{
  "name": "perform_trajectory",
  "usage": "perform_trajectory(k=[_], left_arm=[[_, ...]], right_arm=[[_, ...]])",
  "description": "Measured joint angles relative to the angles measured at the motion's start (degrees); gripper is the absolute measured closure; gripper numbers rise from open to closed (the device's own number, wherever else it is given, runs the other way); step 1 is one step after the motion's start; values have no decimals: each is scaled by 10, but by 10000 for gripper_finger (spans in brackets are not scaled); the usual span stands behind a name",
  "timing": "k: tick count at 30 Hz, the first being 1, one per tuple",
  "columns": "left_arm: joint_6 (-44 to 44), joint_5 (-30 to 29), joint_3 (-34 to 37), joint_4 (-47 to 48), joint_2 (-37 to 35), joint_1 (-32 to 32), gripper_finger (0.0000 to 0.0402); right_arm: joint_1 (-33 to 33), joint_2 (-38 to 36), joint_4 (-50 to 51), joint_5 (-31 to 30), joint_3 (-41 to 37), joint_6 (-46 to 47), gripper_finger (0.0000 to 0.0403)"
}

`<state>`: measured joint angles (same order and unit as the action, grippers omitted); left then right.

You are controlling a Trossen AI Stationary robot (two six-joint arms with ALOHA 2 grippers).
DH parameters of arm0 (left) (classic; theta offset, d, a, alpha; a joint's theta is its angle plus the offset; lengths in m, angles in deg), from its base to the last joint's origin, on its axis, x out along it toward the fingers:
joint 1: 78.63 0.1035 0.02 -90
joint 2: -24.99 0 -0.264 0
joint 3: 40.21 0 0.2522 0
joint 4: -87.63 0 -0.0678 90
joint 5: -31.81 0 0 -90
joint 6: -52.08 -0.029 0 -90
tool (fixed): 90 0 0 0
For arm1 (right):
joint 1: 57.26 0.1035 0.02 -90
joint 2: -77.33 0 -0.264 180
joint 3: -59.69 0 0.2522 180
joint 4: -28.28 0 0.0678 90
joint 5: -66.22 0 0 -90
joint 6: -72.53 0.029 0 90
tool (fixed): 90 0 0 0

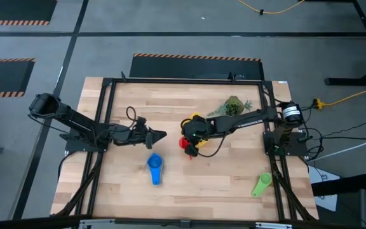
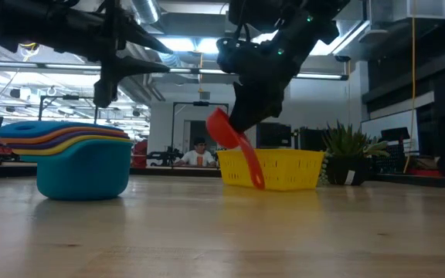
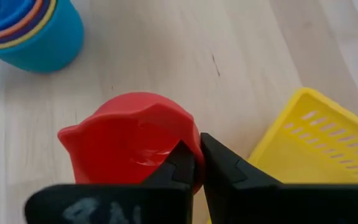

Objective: Nest measuring cups in basket
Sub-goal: Stack the red measuring cup on top of the blue measuring cup

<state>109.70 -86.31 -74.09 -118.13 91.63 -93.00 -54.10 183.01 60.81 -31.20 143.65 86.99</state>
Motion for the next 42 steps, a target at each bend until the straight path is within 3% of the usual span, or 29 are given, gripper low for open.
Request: perform_trajectory(k=[14, 20, 36, 42], left_arm=[[-17, 38, -122, 5, 176, 19, 296], [-9, 85, -150, 5, 227, 35, 296], [-7, 89, -154, 33, 234, 39, 296], [-7, 82, -154, 36, 234, 39, 296]], right_arm=[[0, -2, -21, 3, 0, 0, 382], [0, -2, -27, 56, 0, 3, 382], [0, -2, 21, 76, 0, 3, 382], [0, -2, -6, 76, 0, 5, 382]])
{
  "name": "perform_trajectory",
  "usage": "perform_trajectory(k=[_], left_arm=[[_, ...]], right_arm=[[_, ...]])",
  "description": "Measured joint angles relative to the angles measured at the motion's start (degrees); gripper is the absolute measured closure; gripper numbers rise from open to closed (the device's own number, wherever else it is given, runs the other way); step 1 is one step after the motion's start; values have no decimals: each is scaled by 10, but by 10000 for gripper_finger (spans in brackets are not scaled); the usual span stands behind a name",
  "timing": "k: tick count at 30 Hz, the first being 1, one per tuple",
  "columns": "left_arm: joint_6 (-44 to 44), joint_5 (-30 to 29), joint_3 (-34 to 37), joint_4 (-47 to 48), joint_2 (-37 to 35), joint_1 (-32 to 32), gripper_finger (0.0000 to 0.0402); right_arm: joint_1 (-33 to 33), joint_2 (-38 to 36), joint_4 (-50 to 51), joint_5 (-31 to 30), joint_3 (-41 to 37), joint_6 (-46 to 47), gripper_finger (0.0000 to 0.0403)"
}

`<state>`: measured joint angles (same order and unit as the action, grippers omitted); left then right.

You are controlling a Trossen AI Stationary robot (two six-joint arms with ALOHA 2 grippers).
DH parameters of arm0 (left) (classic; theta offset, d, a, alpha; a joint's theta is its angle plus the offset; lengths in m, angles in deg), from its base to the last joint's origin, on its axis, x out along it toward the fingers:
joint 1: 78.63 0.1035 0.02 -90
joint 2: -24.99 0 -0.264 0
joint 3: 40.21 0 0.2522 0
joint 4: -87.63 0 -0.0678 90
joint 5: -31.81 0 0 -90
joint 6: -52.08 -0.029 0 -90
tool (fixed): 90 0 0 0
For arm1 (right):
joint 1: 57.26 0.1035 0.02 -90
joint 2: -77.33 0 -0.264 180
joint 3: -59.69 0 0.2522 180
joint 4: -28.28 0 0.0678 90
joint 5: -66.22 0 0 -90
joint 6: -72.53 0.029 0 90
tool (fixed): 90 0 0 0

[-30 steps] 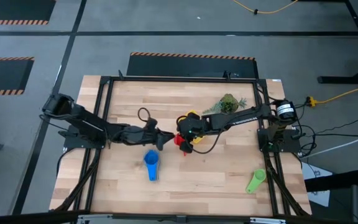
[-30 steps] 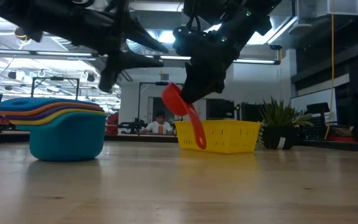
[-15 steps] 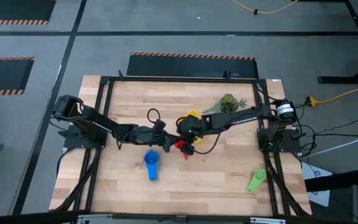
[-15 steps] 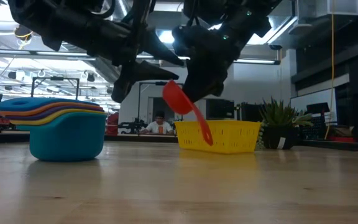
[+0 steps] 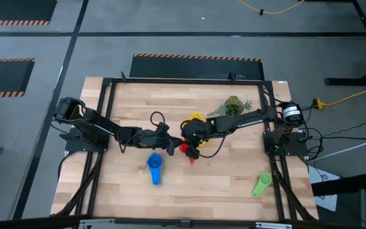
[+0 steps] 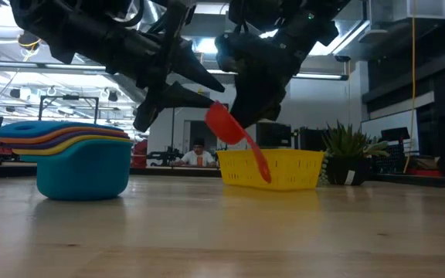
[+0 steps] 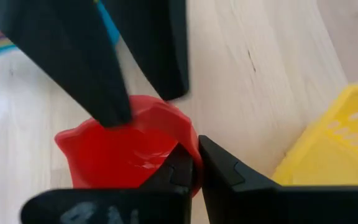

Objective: Nest measuring cups in basket
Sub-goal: Stack the red measuring cup on top of the blue measuring cup

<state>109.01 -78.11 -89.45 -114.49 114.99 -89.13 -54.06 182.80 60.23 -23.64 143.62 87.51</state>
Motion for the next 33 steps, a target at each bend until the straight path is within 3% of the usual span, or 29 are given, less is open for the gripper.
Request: perform_trajectory(k=[24, 33], left_arm=[[14, -9, 0, 6, 0, 0, 297], [14, -9, 0, 9, 0, 0, 349]], right_arm=[[0, 0, -46, -24, 0, 29, 382], [0, 0, -46, -25, 0, 30, 381]])
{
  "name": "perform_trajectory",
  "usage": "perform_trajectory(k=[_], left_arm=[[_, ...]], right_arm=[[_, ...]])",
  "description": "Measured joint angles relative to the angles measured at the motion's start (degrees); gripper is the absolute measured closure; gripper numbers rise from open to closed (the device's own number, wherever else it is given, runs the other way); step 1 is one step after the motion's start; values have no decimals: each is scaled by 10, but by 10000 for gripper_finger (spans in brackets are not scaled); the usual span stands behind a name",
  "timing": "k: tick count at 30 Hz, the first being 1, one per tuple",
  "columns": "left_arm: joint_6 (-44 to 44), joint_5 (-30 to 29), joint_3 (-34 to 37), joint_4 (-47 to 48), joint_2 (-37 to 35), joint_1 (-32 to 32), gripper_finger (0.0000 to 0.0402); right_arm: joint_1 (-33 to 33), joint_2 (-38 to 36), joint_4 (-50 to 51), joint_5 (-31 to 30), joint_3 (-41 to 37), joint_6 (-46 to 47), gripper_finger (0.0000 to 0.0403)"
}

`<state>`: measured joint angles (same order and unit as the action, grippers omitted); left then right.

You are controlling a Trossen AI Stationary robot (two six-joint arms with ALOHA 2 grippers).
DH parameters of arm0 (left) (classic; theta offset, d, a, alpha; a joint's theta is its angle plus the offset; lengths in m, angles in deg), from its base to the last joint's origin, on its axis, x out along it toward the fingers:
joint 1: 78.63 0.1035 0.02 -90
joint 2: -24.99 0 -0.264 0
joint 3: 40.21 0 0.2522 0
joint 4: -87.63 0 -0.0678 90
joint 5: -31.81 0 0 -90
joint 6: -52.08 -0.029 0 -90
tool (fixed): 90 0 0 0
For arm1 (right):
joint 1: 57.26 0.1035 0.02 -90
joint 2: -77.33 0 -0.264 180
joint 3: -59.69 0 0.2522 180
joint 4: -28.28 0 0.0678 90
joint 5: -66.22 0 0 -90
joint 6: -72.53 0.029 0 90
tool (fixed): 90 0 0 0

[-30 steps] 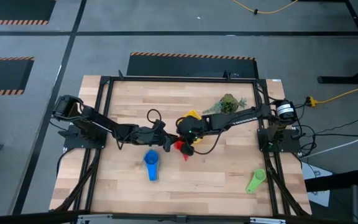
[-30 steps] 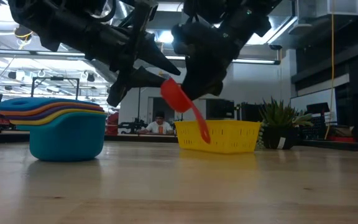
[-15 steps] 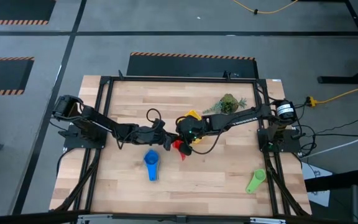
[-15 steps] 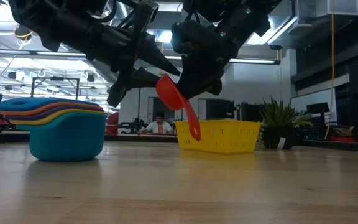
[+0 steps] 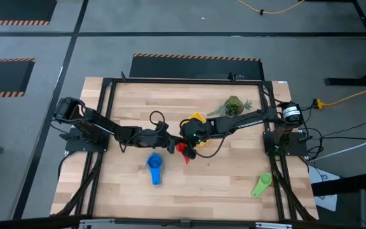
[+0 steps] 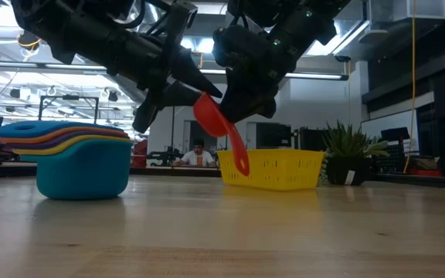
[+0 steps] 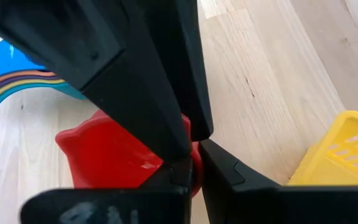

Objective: Nest measuring cups in basket
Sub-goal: Stack the red measuring cup on top of the blue measuring cup

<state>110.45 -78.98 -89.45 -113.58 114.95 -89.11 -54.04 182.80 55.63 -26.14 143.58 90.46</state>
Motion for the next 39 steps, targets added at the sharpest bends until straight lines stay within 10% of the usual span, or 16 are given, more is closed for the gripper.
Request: perform_trajectory(k=[39], left_arm=[[13, 1, 0, 34, 0, -1, 398]], right_arm=[[-1, -30, 16, 58, 1, -48, 304]])
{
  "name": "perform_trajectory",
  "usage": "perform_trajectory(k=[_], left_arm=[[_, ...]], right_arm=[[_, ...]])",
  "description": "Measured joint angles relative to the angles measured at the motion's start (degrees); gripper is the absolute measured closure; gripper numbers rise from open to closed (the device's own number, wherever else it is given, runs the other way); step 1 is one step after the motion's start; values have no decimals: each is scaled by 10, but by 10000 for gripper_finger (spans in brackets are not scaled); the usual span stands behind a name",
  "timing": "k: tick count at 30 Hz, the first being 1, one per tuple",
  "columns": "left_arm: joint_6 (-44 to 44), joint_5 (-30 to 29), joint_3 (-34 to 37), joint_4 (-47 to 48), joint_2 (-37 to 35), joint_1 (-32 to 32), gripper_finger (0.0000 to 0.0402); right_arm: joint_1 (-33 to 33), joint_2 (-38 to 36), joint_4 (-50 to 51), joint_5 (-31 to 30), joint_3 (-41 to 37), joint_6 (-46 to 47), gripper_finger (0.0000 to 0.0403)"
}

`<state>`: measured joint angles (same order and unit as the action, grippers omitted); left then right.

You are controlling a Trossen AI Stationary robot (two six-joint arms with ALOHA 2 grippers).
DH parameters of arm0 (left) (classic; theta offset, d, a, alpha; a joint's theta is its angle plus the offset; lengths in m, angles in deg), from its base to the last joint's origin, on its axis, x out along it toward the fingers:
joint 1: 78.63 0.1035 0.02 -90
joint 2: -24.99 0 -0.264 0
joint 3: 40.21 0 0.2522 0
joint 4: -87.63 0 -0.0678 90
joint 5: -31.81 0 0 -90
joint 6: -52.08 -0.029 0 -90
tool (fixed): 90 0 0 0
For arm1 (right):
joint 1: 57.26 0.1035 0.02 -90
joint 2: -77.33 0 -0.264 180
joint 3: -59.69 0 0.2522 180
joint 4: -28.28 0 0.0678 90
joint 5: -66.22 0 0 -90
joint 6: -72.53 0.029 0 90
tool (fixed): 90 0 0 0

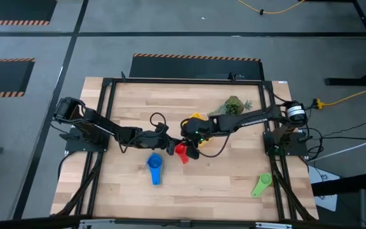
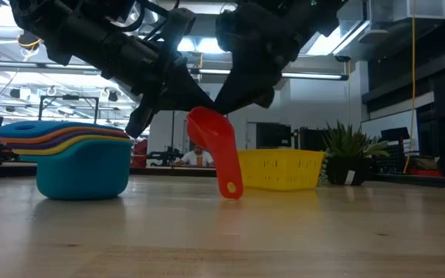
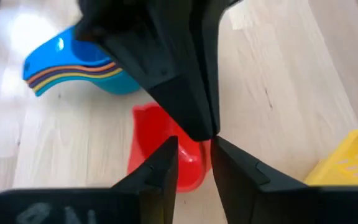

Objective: Nest measuring cups in basket
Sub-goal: Stack the red measuring cup on top of the blue measuring cup

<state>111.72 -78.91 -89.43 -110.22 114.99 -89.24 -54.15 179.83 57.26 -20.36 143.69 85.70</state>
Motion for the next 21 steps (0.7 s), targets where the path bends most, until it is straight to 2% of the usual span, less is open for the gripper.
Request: perform_trajectory(k=[6, 13, 16, 21], left_arm=[[2, 15, 0, -4, 0, 0, 396], [2, 61, 0, -57, -16, 1, 398], [2, 90, 0, -59, -40, 1, 398], [2, 168, 0, -48, -97, 1, 398]], right_arm=[[0, -49, 69, 2, 0, -19, 304], [5, -125, 191, 2, -3, -34, 304], [9, -161, 233, -14, -15, -32, 304], [13, -228, 239, -44, -71, -13, 304]])
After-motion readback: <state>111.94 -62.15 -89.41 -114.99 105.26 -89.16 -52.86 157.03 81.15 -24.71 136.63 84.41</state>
